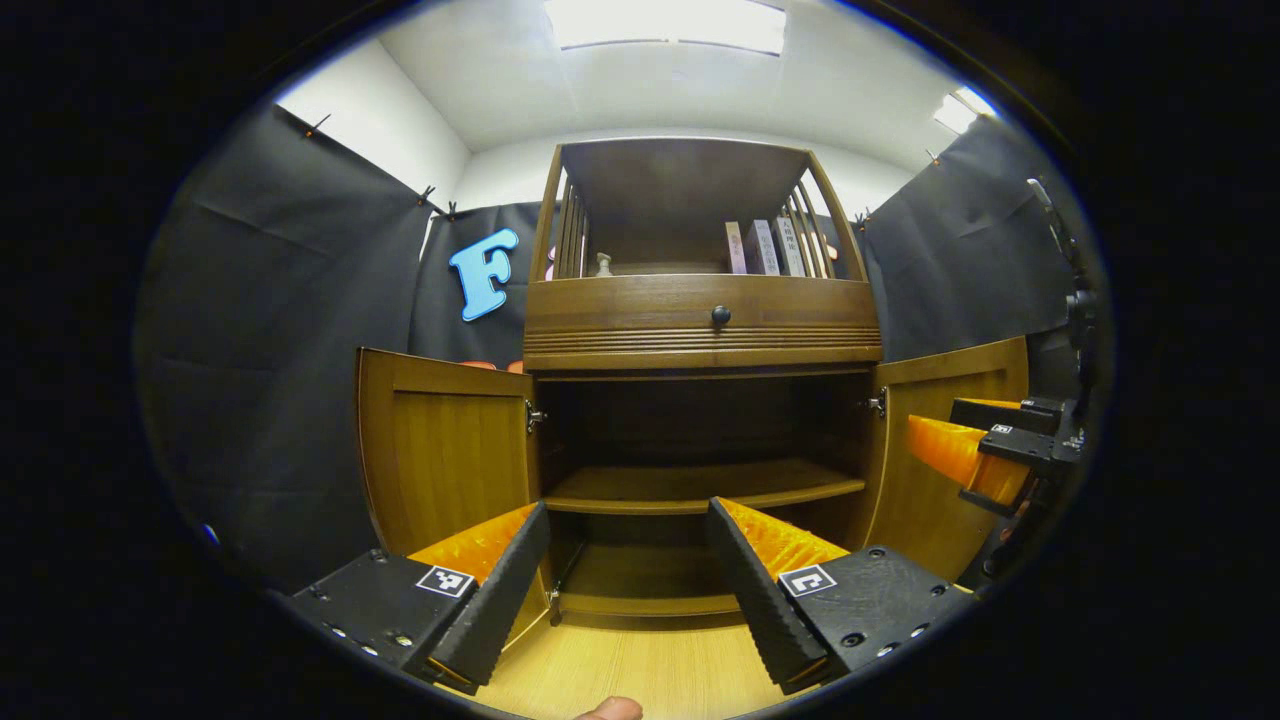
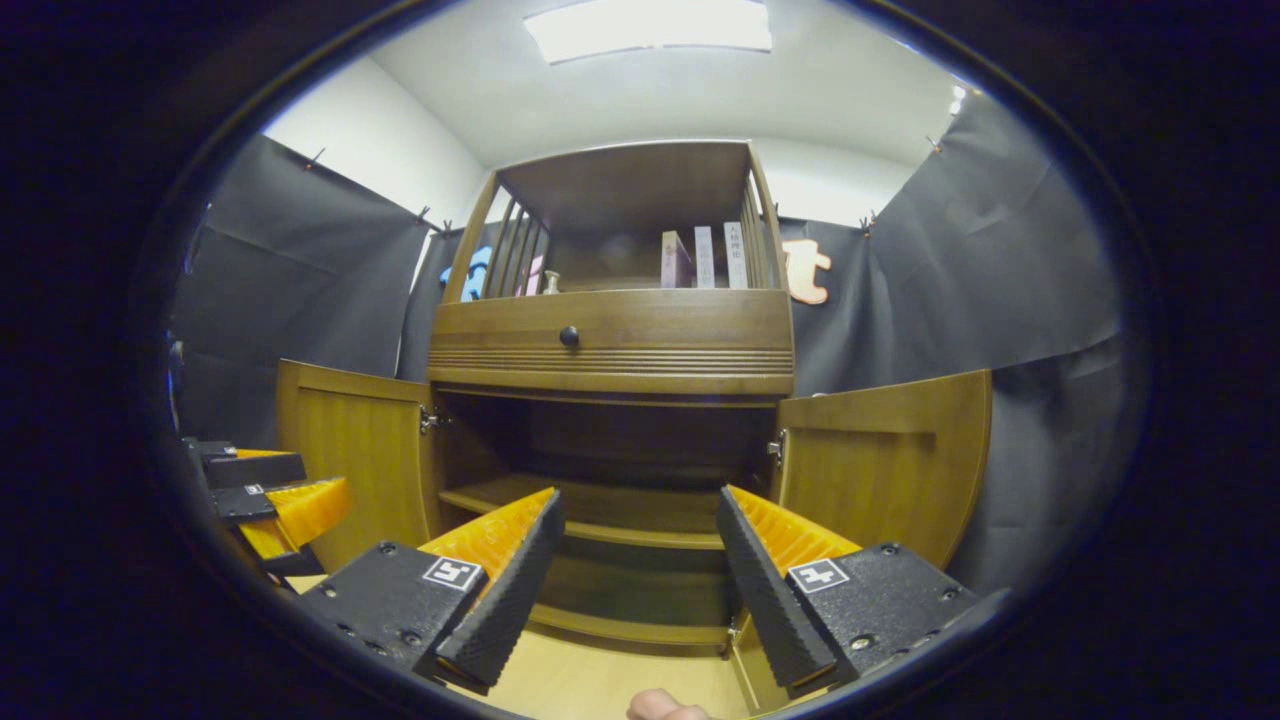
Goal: Open the right door of the double-door shoe cabinet with the right hand, and open the left door with the left hand.
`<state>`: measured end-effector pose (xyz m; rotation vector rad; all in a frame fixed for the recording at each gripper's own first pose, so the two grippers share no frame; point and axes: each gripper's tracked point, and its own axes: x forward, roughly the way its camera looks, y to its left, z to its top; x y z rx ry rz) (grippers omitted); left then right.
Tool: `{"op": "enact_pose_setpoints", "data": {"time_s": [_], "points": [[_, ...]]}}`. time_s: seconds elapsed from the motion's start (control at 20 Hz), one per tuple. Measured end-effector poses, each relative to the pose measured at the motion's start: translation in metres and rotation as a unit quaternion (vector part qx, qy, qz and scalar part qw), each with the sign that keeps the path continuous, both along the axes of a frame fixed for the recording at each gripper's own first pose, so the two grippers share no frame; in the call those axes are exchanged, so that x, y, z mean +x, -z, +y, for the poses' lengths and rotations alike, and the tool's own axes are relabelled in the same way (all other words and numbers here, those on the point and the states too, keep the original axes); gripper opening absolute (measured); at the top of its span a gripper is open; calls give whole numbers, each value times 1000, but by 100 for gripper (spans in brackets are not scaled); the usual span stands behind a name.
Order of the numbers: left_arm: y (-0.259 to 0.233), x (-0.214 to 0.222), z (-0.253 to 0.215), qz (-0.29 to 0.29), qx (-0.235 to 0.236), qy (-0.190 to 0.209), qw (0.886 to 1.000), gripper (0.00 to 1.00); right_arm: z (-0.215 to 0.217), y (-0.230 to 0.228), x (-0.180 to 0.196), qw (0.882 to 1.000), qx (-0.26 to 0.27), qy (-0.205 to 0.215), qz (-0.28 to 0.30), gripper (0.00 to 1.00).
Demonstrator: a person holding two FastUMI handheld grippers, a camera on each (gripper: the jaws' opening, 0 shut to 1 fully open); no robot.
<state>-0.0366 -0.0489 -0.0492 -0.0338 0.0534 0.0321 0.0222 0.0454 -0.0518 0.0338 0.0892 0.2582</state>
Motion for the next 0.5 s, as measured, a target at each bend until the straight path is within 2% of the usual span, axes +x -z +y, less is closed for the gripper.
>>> {"op": "enact_pose_setpoints", "data": {"time_s": [0.15, 0.2, 0.35, 0.4, 0.45, 0.5], "points": [[-6, 1, 3, -3, -2, -2, 1000, 95, -2, 1, -1, 1000, 0, 2, 0, 100], [-6, 3, 5, -4, -4, -4, 1000, 95, -2, 2, -1, 1000, -1, 2, 1, 96], [-8, 4, 6, -6, -6, -4, 1000, 95, -5, 5, -1, 1000, -3, 4, 4, 96], [-8, 5, 7, -6, -5, -5, 1000, 100, -5, 6, 0, 1000, -2, 4, 5, 100], [-7, 6, 8, -6, -4, -5, 1000, 100, -4, 7, 0, 1000, -1, 4, 7, 96], [-7, 6, 9, -6, -3, -7, 1000, 100, -3, 7, 1, 1000, 0, 3, 8, 100]]}}
